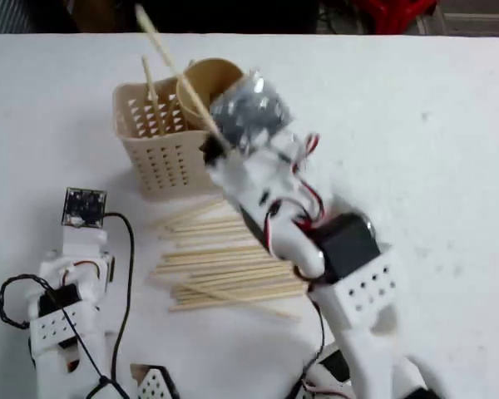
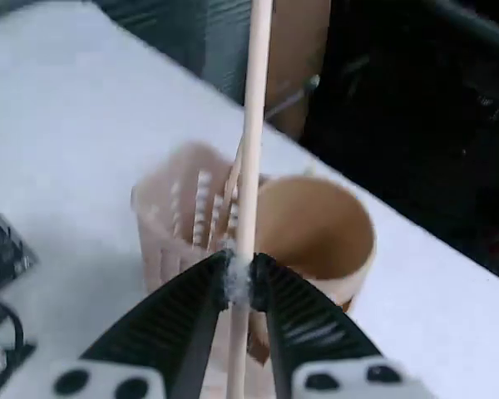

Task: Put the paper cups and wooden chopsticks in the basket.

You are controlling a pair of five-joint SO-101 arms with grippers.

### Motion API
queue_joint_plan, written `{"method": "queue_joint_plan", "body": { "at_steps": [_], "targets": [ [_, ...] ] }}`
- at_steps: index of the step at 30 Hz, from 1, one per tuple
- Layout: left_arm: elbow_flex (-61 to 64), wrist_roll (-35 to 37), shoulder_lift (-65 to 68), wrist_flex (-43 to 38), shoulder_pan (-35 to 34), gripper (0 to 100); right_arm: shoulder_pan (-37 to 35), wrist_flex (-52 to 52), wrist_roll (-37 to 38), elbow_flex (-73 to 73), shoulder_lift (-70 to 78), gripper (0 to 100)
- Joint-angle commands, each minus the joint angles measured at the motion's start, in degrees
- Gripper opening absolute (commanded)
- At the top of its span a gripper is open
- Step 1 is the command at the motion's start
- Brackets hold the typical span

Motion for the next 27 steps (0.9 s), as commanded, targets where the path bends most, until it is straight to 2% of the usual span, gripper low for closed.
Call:
{"method": "queue_joint_plan", "body": {
  "at_steps": [1,8,14,21,27],
  "targets": [
    [-0.18,0.53,-1.1,-0.97,-0.4,17,-0.75,-7.25,-3.34,-12.57,9.89,1.6],
    [-0.09,0.53,-1.1,-0.97,-0.4,17,-3.91,-22.11,-3.25,-24.35,27.21,2.1],
    [-0.09,0.53,-1.1,-0.97,-0.4,17,-6.11,-32.66,-3.16,-24.7,35.47,1.7],
    [-0.09,0.53,-1.1,-0.97,-0.4,17,-6.29,-49.1,-3.6,-5.71,32.66,1.7],
    [-0.09,0.53,-1.1,-0.97,-0.4,17,-6.2,-55.96,-3.6,10.9,24.92,1.7]
  ]
}}
